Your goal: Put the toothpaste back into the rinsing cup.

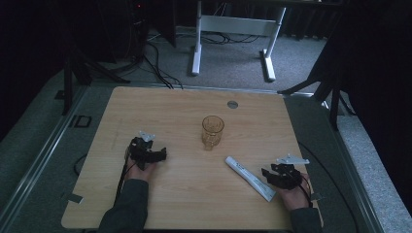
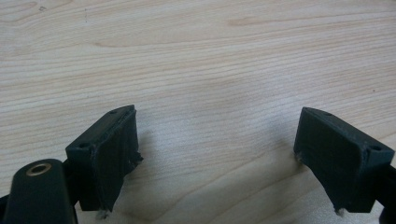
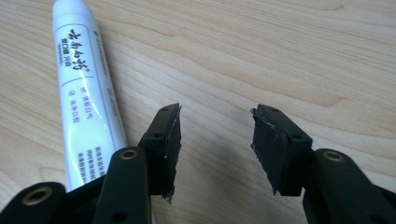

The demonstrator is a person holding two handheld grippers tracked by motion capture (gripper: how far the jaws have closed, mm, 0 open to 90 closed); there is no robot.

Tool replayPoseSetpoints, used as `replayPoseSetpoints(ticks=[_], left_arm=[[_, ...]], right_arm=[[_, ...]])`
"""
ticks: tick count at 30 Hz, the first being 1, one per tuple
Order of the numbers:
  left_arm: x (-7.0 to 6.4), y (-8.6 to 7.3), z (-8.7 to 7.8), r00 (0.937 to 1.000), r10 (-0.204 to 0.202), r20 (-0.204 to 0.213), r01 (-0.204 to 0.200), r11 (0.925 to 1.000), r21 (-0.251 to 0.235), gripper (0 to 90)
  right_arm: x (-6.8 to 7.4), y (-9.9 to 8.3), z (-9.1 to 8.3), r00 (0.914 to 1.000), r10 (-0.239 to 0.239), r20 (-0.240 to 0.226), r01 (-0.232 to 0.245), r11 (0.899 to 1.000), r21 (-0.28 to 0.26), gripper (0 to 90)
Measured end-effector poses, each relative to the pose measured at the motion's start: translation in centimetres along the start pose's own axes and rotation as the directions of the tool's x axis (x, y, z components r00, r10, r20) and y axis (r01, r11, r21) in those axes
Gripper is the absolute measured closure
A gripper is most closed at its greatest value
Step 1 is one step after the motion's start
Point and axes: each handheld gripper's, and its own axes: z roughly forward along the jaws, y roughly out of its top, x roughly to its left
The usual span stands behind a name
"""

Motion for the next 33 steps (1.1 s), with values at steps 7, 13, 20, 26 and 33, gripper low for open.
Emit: replayPoseSetpoints(ticks=[7, 13, 20, 26, 33], left_arm=[[0.0, -0.1, -0.1, 1.0, 0.0, 0.0, 0.0, 1.0, 0.0, 14.1], [0.0, -0.1, -0.1, 1.0, 0.0, 0.0, 0.0, 1.0, 0.001, 14.1], [0.0, -0.1, -0.1, 1.0, 0.0, 0.0, 0.0, 1.0, 0.001, 14.1], [-0.1, -0.1, -0.1, 1.0, -0.001, -0.002, 0.001, 1.0, 0.0, 14.1], [-0.1, -0.1, -0.1, 1.0, -0.001, -0.002, 0.001, 1.0, 0.0, 14.1]], right_arm=[[0.2, 0.2, -0.7, 1.0, -0.006, 0.004, 0.006, 1.0, -0.006, 49.9], [0.5, 0.7, -1.3, 0.9995, -0.03, 0.008, 0.03, 1.0, 0.005, 49.9], [0.7, 1.0, -1.9, 0.9984, -0.055, 0.007, 0.055, 0.998, 0.019, 49.9], [1.1, 0.8, -2.0, 0.9981, -0.061, -0.002, 0.061, 0.998, 0.029, 49.9], [1.7, 0.9, -2.0, 0.9964, -0.083, -0.021, 0.084, 0.995, 0.062, 49.5]])
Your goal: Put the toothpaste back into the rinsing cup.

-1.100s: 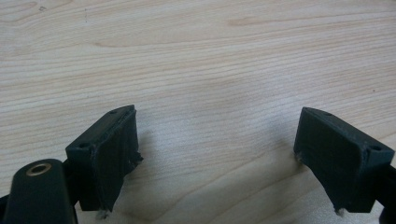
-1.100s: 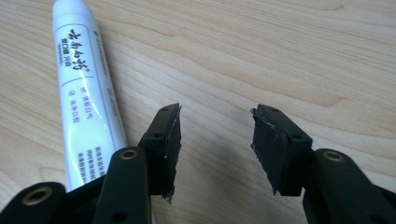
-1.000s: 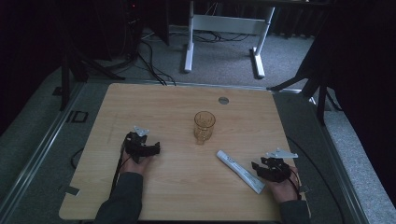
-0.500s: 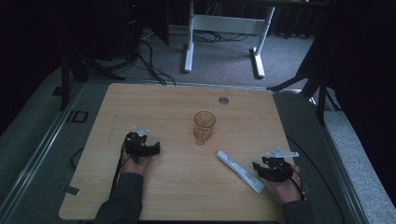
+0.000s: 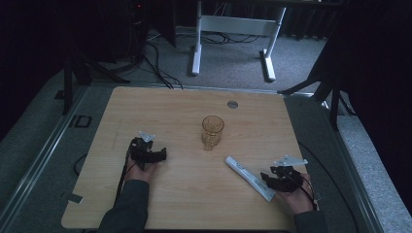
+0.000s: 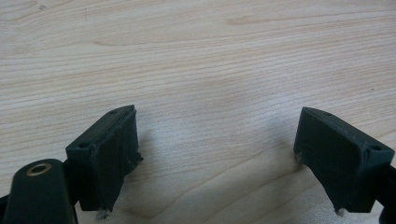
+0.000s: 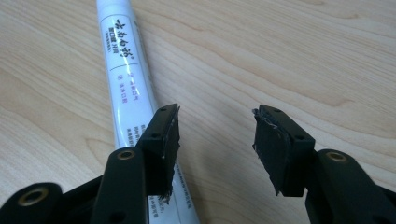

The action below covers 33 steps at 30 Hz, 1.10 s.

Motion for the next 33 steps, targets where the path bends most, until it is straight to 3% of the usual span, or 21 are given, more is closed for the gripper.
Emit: replayPoseSetpoints(ticks=[26, 33], left_arm=[[0.0, 0.0, 0.0, 1.0, 0.0, 0.0, 0.0, 1.0, 0.001, 14.1], [0.0, 0.0, 0.0, 1.0, 0.0, -0.001, 0.0, 1.0, 0.0, 14.1]], right_arm=[[1.5, 0.7, 0.0, 0.9974, -0.056, -0.044, 0.059, 0.997, 0.051, 51.3], [2.2, 0.7, 0.6, 0.9945, -0.081, -0.065, 0.087, 0.992, 0.088, 50.4]])
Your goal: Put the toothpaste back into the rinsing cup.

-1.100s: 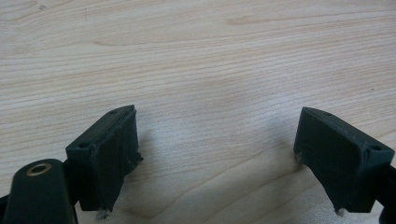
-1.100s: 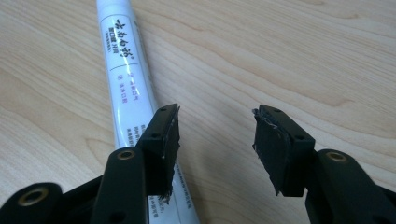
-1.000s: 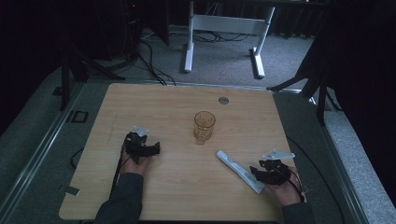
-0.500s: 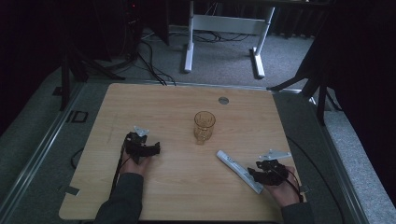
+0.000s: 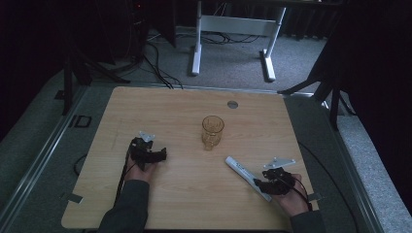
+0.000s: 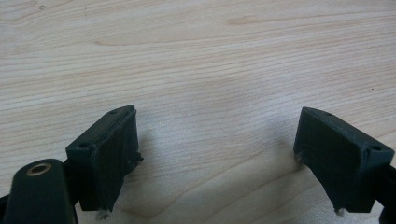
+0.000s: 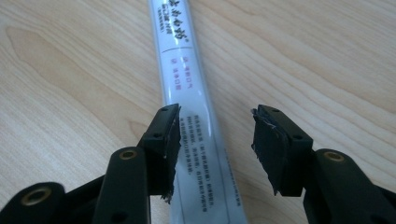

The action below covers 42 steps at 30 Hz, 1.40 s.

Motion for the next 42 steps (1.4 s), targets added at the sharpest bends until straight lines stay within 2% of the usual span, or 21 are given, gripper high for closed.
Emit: replayPoseSetpoints(ticks=[8, 23, 32, 42], left_arm=[[0.0, 0.0, 0.0, 1.0, 0.0, 0.0, 0.0, 1.0, 0.0, 14.1], [0.0, 0.0, 0.0, 1.0, 0.0, 0.0, 0.0, 1.0, 0.0, 14.1], [0.0, 0.0, 0.0, 1.0, 0.0, 0.0, 0.0, 1.0, 0.0, 14.1], [0.0, 0.0, 0.0, 1.0, 0.0, 0.0, 0.0, 1.0, 0.0, 14.1]], right_arm=[[0.3, 0.0, 0.5, 0.9997, -0.015, -0.02, 0.016, 1.0, 0.023, 49.4], [0.8, -0.4, 1.6, 0.9986, -0.042, -0.031, 0.045, 0.996, 0.078, 49.1], [0.6, -0.7, 1.7, 0.9985, -0.04, -0.036, 0.043, 0.996, 0.075, 49.7], [0.4, -0.2, 1.8, 0.9972, -0.052, -0.053, 0.058, 0.992, 0.109, 50.7]])
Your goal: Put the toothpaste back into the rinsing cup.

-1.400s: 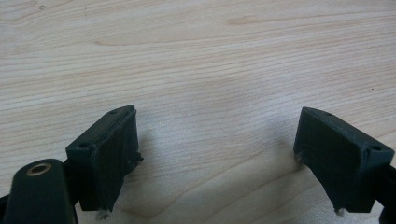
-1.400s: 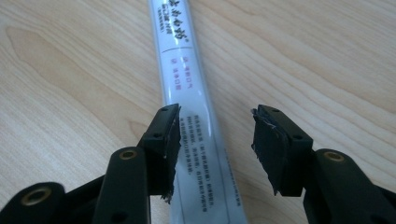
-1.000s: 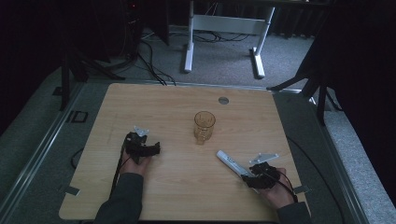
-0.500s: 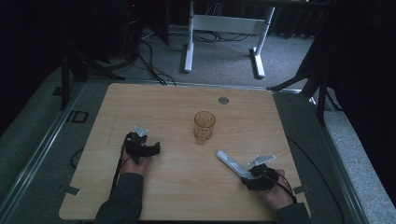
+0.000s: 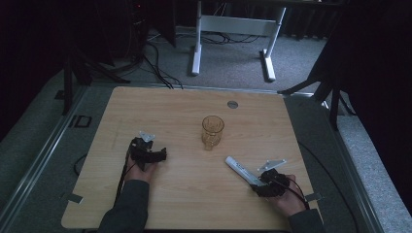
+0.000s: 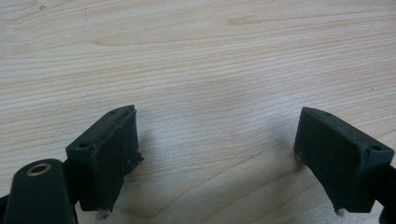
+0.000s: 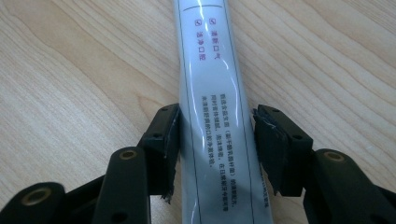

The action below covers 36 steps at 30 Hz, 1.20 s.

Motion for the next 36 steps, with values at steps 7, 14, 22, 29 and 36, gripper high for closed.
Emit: replayPoseSetpoints(ticks=[7, 14, 22, 29, 36], left_arm=[[0.0, 0.0, 0.0, 1.0, -0.001, 0.0, 0.001, 1.0, 0.0, 14.1], [0.0, 0.0, 0.0, 1.0, 0.0, 0.0, 0.0, 1.0, 0.0, 14.1], [0.0, 0.0, 0.0, 1.0, 0.0, 0.0, 0.0, 1.0, 0.0, 14.1], [0.0, 0.0, 0.0, 1.0, 0.0, 0.0, 0.0, 1.0, 0.0, 14.1], [0.0, 0.0, 0.0, 1.0, -0.001, 0.0, 0.001, 1.0, 0.0, 14.1]], right_arm=[[0.0, 0.4, 0.0, 0.9999, -0.011, -0.001, 0.011, 1.0, 0.024, 51.4], [0.0, 0.6, 0.1, 0.9999, -0.012, -0.008, 0.012, 0.999, 0.045, 51.6], [-0.1, 1.0, 0.1, 0.9997, -0.017, -0.015, 0.018, 0.997, 0.078, 51.7], [-0.1, 1.2, 0.1, 0.9997, -0.015, -0.019, 0.017, 0.995, 0.094, 51.2], [-0.2, 1.2, 0.1, 0.9996, -0.016, -0.023, 0.018, 0.994, 0.105, 50.6]])
